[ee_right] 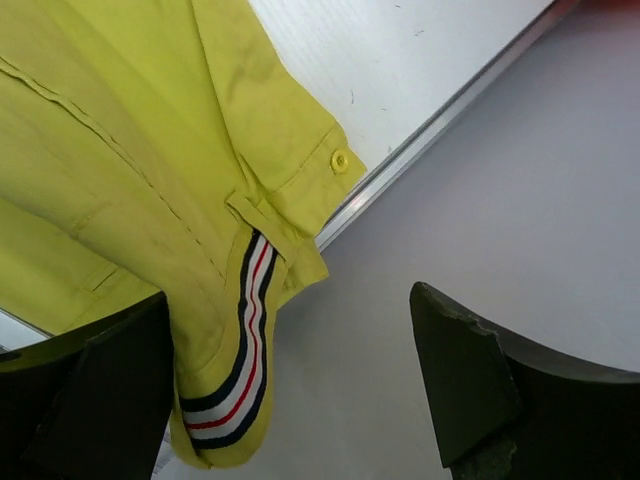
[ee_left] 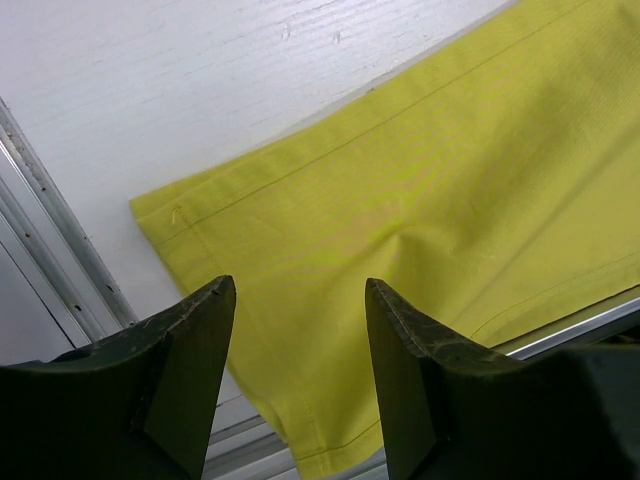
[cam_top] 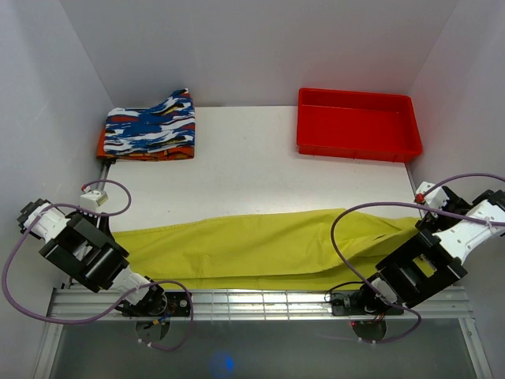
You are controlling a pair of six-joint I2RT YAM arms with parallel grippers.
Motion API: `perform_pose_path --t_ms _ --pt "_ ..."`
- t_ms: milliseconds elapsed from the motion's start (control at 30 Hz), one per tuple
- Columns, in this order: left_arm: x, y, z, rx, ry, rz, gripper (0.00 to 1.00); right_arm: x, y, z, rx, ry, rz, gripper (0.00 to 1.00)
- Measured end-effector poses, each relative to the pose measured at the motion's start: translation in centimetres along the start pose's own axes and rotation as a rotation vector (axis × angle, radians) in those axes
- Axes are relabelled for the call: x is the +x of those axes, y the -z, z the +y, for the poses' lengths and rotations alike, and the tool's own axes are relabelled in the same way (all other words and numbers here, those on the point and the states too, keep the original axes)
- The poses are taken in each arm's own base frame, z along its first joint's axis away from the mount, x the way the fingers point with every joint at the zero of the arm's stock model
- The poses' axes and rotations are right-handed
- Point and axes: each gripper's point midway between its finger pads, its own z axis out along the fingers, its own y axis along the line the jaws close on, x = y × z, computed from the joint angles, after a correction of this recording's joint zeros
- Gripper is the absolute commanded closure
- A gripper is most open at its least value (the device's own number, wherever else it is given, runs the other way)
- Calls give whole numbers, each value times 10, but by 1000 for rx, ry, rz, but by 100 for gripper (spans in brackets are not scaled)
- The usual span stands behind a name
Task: Fold and stack the trousers
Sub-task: Fold the trousers
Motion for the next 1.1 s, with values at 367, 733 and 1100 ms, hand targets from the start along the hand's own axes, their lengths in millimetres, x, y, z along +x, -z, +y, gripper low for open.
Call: perform_pose_path --t_ms 367,733,1100 --pt "2 -2 5 -17 -6 6 34 23 65 -36 209 -78 36 9" --pt "11 -12 -6 20 -20 13 34 57 66 61 191 -364 165 1" --pt "11 -17 -13 44 -12 -8 37 20 96 -14 382 -174 21 28"
